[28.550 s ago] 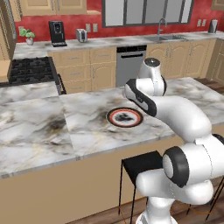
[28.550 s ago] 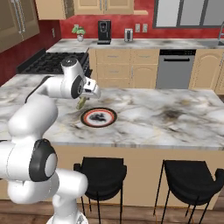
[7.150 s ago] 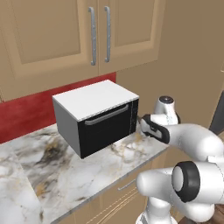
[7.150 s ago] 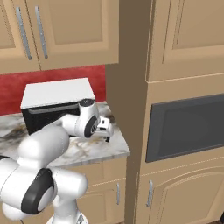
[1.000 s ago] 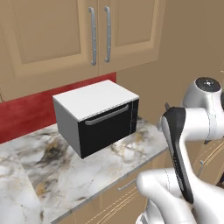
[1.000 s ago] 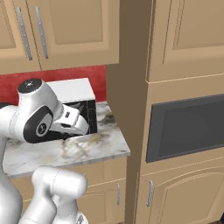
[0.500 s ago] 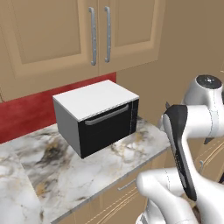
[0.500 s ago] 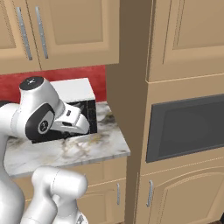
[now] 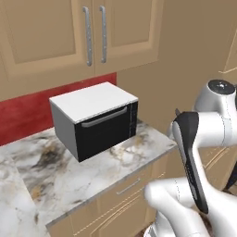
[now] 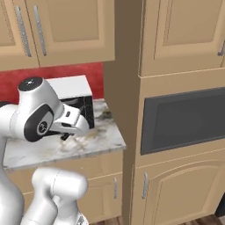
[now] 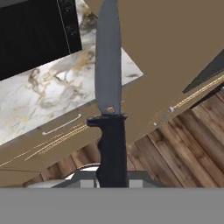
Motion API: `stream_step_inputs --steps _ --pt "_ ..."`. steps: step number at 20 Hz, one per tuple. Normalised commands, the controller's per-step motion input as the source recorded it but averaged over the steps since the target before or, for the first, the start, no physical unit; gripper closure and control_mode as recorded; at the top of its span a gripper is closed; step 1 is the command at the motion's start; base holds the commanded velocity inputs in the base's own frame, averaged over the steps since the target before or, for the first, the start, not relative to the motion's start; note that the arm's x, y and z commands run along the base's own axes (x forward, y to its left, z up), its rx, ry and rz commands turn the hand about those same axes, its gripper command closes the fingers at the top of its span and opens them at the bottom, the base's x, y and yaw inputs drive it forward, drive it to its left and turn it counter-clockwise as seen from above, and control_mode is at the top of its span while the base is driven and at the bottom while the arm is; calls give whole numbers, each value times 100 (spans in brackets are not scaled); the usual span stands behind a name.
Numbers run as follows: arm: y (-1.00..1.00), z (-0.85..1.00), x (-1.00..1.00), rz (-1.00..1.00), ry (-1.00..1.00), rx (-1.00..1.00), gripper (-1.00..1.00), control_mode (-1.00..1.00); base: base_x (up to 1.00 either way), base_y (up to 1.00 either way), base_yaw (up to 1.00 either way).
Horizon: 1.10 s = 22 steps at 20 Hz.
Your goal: Retrieve the butter from the fridge and place it on a plate on the dining table. Then retrieve the butter knife by the fridge and place it near the plate.
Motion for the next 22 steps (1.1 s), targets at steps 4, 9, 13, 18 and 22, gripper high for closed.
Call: stream_step_inputs --steps 4,9,13,18,22 --pt "0 0 0 0 0 0 100 100 -24 -63 -6" --pt "0 0 0 0 0 0 100 100 -43 -69 -9" --pt "0 0 0 0 0 0 100 100 -67 -58 -10" --pt "0 0 0 0 0 0 100 100 -37 -71 -21" --pt "0 0 0 0 0 0 100 100 -10 -89 -50"
